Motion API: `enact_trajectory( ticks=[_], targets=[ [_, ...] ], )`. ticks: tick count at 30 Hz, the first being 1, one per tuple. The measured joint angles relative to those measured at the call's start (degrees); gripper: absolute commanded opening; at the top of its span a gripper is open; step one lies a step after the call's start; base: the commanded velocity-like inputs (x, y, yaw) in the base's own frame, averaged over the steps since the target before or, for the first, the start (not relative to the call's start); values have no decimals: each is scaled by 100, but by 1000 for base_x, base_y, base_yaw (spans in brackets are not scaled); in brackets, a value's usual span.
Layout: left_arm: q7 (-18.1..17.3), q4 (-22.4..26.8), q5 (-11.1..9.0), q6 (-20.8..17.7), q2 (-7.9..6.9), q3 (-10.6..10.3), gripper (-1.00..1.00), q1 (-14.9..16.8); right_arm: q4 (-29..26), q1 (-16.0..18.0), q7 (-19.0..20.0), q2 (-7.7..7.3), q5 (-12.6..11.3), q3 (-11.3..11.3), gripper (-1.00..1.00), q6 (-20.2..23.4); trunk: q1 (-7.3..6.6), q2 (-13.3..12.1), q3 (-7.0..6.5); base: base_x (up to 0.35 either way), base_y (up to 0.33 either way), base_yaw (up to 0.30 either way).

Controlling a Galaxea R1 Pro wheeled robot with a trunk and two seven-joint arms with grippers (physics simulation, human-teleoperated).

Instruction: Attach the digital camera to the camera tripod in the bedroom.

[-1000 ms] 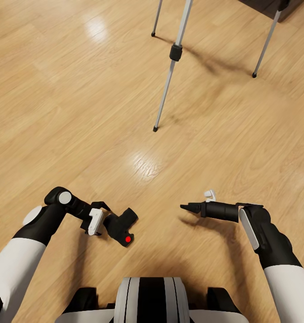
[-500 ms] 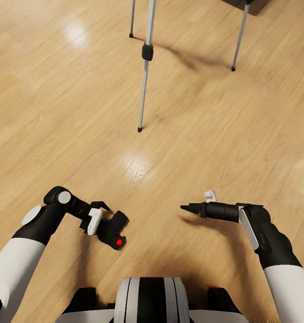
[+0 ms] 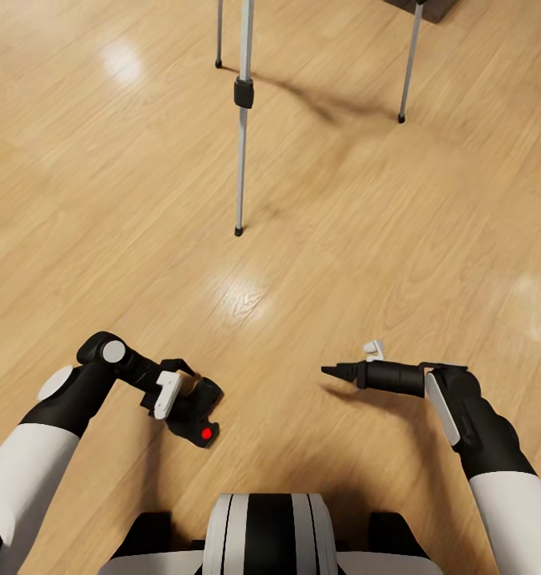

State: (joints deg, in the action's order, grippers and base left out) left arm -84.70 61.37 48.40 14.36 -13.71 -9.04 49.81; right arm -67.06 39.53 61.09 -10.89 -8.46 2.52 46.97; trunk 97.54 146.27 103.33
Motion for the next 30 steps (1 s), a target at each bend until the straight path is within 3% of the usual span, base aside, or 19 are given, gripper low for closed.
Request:
enact_trajectory(
  ticks=[20,30],
  targets=[
    [-123,-54,12,8,-318,-25,100,0,156,0,-54,6,6,7,100,-56,0,0,0,0,0,-1],
    [-123,-97,25,8,-330,-56,100,0,142,0,-29,9,-5,18,100,-59,0,0,0,0,0,0]
  ],
)
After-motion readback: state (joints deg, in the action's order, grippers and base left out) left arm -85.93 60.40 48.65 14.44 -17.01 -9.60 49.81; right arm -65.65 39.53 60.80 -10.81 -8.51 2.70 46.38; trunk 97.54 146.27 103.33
